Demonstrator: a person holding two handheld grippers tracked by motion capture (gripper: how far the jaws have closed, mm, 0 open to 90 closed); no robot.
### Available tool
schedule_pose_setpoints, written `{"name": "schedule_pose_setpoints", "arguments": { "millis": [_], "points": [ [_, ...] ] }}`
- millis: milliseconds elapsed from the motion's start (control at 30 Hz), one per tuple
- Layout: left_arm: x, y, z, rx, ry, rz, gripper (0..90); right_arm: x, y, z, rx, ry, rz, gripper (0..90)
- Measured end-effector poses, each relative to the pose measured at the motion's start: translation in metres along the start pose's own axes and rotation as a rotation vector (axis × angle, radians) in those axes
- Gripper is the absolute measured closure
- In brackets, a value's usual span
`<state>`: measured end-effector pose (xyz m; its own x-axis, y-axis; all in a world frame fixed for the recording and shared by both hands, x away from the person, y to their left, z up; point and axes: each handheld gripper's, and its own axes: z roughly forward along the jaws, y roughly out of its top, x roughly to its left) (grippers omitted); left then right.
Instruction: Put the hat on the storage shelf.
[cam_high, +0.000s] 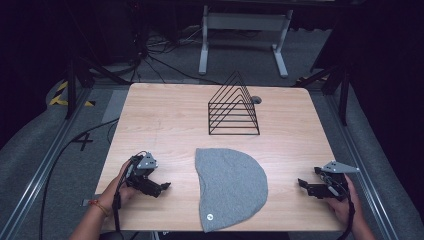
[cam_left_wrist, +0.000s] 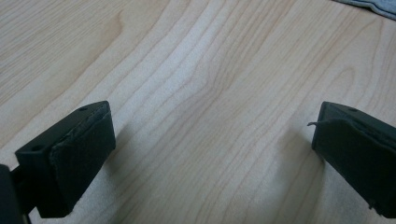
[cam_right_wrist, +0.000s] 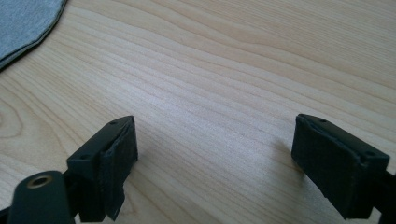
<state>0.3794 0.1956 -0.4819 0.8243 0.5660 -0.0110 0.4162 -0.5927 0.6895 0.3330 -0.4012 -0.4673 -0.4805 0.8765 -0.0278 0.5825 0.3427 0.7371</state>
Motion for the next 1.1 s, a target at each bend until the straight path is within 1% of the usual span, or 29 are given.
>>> {"name": "schedule_pose_setpoints", "arguments": {
  "millis": [33, 133, 267, 300, 367, 400, 433, 467, 500, 533, 567, 600, 633, 667, 700, 733, 767, 800, 833, 900, 933, 967, 1000, 1067, 1100],
  "points": [
    [0.0, 0.001, 0.0, 0.008, 0.001, -0.001, 0.0, 0.0, 0.0, 0.0, 0.0, 0.0, 0.0, 14.6],
    [0.0, 0.001, 0.0, 0.009, 0.001, -0.004, 0.0, 0.001, 0.0, 0.0, 0.001, 0.001, -0.002, 14.6],
    [-0.001, 0.001, -0.001, 0.014, 0.002, -0.004, 0.6, 0.003, 0.0, 0.0, -0.003, 0.019, -0.02, 14.5],
    [0.0, 0.002, -0.001, 0.014, -0.004, 0.005, 1.1, 0.003, 0.0, 0.0, 0.001, 0.023, -0.03, 14.5],
    [0.002, 0.003, -0.003, 0.021, -0.039, 0.05, 4.7, 0.005, 0.0, -0.002, 0.018, 0.042, -0.054, 14.5],
    [0.003, 0.004, -0.003, 0.02, -0.053, 0.061, 7.2, 0.006, 0.001, -0.003, 0.03, 0.047, -0.057, 14.8],
    [0.003, 0.005, -0.003, 0.013, -0.058, 0.055, 10.2, 0.005, 0.001, -0.004, 0.046, 0.063, -0.069, 15.1],
    [0.003, 0.006, -0.002, 0.006, -0.059, 0.066, 14.9, 0.006, 0.001, -0.006, 0.052, 0.077, -0.082, 17.2],
    [0.002, 0.008, -0.002, 0.006, -0.054, 0.073, 17.2, 0.006, 0.002, -0.006, 0.049, 0.083, -0.086, 22.7],
    [0.002, 0.009, -0.001, 0.008, -0.052, 0.081, 18.0, 0.007, 0.003, -0.006, 0.038, 0.077, -0.085, 31.4],
    [0.0, 0.01, -0.001, -0.003, -0.046, 0.083, 21.5, 0.009, 0.003, -0.006, 0.02, 0.087, -0.08, 34.7],
    [-0.001, 0.012, -0.001, -0.002, -0.033, 0.099, 26.1, 0.011, 0.005, -0.006, 0.008, 0.109, -0.079, 38.7],
    [-0.002, 0.013, -0.001, -0.003, -0.028, 0.102, 29.2, 0.016, 0.009, -0.006, -0.003, 0.116, -0.088, 44.3],
    [-0.002, 0.014, -0.001, -0.013, -0.028, 0.101, 31.1, 0.02, 0.012, -0.007, -0.01, 0.121, -0.099, 47.7],
    [-0.001, 0.015, 0.0, -0.016, -0.029, 0.096, 32.3, 0.027, 0.016, -0.007, -0.02, 0.144, -0.113, 53.5],
    [0.0, 0.016, 0.001, -0.018, -0.031, 0.104, 33.7, 0.034, 0.02, -0.007, -0.03, 0.165, -0.132, 56.9],
    [0.0, 0.017, 0.002, -0.011, -0.052, 0.098, 34.9, 0.042, 0.025, -0.007, -0.039, 0.179, -0.148, 61.5],
    [0.001, 0.02, 0.001, -0.028, -0.064, 0.092, 34.9, 0.053, 0.031, -0.005, -0.039, 0.204, -0.174, 65.4],
    [0.002, 0.021, 0.0, -0.047, -0.069, 0.082, 35.9, 0.064, 0.036, -0.003, -0.047, 0.245, -0.19, 68.0],
    [0.004, 0.028, -0.003, -0.077, -0.077, 0.075, 36.0, 0.08, 0.041, 0.0, -0.053, 0.286, -0.214, 71.0],
    [0.004, 0.032, -0.004, -0.09, -0.094, 0.06, 36.0, 0.093, 0.045, 0.002, -0.054, 0.324, -0.241, 73.0],
    [0.005, 0.035, -0.004, -0.097, -0.106, 0.054, 35.5, 0.103, 0.048, 0.004, -0.056, 0.354, -0.263, 73.5],
    [0.004, 0.04, -0.005, -0.106, -0.109, 0.056, 34.9, 0.111, 0.05, 0.005, -0.055, 0.371, -0.28, 75.1],
    [0.003, 0.051, -0.004, -0.132, -0.131, 0.05, 35.0, 0.128, 0.053, 0.008, -0.05, 0.417, -0.322, 77.9],
    [0.001, 0.057, -0.002, -0.141, -0.131, 0.059, 35.0, 0.138, 0.055, 0.011, -0.048, 0.447, -0.337, 78.9]
  ]
}}
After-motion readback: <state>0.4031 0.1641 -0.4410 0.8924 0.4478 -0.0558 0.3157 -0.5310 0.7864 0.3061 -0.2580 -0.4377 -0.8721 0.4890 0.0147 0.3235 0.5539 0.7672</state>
